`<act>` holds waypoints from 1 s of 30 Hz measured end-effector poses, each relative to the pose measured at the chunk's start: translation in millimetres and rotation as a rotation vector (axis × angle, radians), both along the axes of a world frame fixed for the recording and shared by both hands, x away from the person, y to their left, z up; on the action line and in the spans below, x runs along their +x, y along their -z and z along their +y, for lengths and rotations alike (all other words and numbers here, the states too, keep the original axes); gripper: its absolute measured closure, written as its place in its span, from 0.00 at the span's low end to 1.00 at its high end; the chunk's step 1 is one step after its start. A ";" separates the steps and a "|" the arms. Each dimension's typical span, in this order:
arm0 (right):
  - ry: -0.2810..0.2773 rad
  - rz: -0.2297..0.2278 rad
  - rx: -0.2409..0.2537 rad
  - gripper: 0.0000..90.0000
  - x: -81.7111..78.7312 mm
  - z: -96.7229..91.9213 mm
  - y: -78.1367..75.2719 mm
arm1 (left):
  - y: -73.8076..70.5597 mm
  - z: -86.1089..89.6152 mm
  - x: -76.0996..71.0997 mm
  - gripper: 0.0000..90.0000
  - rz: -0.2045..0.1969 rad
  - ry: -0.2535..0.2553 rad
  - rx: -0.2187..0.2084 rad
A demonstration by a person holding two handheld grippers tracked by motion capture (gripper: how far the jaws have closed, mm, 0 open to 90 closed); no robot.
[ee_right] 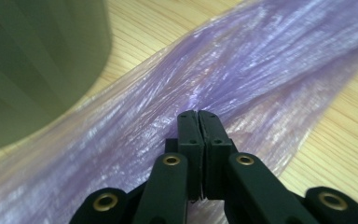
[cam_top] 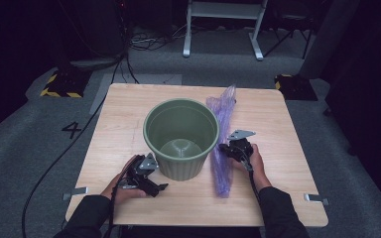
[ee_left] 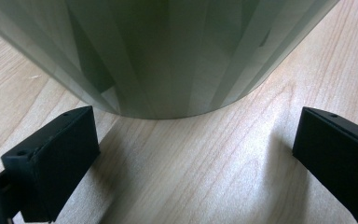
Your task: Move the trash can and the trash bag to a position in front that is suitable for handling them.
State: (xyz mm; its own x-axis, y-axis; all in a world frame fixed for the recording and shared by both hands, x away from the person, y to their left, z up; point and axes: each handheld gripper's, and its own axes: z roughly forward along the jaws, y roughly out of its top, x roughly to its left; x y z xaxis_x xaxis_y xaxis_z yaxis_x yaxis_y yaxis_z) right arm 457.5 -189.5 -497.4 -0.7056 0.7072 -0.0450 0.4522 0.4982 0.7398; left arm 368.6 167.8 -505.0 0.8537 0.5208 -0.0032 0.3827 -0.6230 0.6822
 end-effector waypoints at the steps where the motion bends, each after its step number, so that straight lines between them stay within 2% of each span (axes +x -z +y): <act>1: 0.005 0.000 0.005 1.00 -1.0 -3.4 0.3 | -0.1 -0.5 0.4 0.00 -0.001 0.004 0.002; 10: 0.063 -0.006 0.047 0.99 -11.1 -33.3 -3.6 | -0.1 -8.8 4.4 0.00 -0.001 0.012 0.001; 11: 0.063 -0.009 0.048 0.94 -11.6 -35.0 -4.0 | -0.2 -10.9 5.2 0.00 -0.001 0.015 0.001; 13: 0.075 0.009 0.056 0.76 -13.5 -38.4 -5.3 | -0.2 -14.8 7.2 0.00 0.000 0.024 0.001; 14: 0.075 0.009 0.056 0.76 -13.5 -38.4 -5.3 | -0.2 -14.8 7.2 0.00 0.000 0.024 0.001; 15: 0.085 0.025 0.064 0.61 -16.6 -42.9 -8.2 | -0.1 -16.3 8.1 0.00 -0.002 0.028 0.000; 17: 0.086 0.023 0.079 0.53 -20.4 -47.5 -11.3 | -0.1 -16.5 8.1 0.00 -0.002 0.028 -0.001; 18: 0.066 0.023 0.090 0.48 -24.8 -51.5 -14.7 | -0.1 -16.3 7.8 0.00 -0.002 0.028 -0.001; 20: 0.055 0.019 0.070 0.44 -33.0 -57.2 -20.3 | 0.1 -16.4 7.3 0.00 0.003 0.029 -0.005; 22: 0.036 0.013 0.079 0.45 -42.0 -63.1 -23.6 | 0.1 -16.3 7.3 0.00 0.002 0.029 -0.005; 23: 0.022 0.015 0.070 0.45 -48.6 -66.6 -25.1 | -0.2 -16.0 7.1 0.00 -0.003 0.028 -0.001; 24: 0.022 0.015 0.070 0.45 -48.6 -66.6 -25.1 | -0.2 -16.0 7.1 0.00 -0.003 0.028 -0.001; 25: 0.003 0.004 0.050 0.47 -60.2 -72.1 -26.5 | -0.2 -15.9 6.9 0.00 -0.002 0.028 -0.002; 26: -0.020 0.013 0.050 0.48 -66.1 -74.9 -26.7 | -0.2 -15.9 6.9 0.00 -0.002 0.028 -0.002; 27: -0.020 0.013 0.050 0.48 -66.1 -74.9 -26.7 | -0.1 -15.8 6.8 0.00 -0.002 0.028 -0.002; 28: -0.055 0.019 0.043 0.53 -78.0 -79.0 -25.5 | -0.1 -15.8 6.7 0.00 -0.001 0.028 -0.003; 30: -0.097 0.035 0.041 0.54 -88.0 -80.4 -22.4 | -0.1 -15.8 6.7 0.00 -0.001 0.028 -0.003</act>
State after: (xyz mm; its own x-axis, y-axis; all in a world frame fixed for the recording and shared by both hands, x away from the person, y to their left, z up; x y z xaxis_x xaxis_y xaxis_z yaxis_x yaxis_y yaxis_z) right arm 369.6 -269.9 -475.0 -0.7715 0.6361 0.0085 0.4294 0.5108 0.7448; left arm 375.3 152.0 -504.9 0.8681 0.4964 -0.0035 0.3640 -0.6317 0.6845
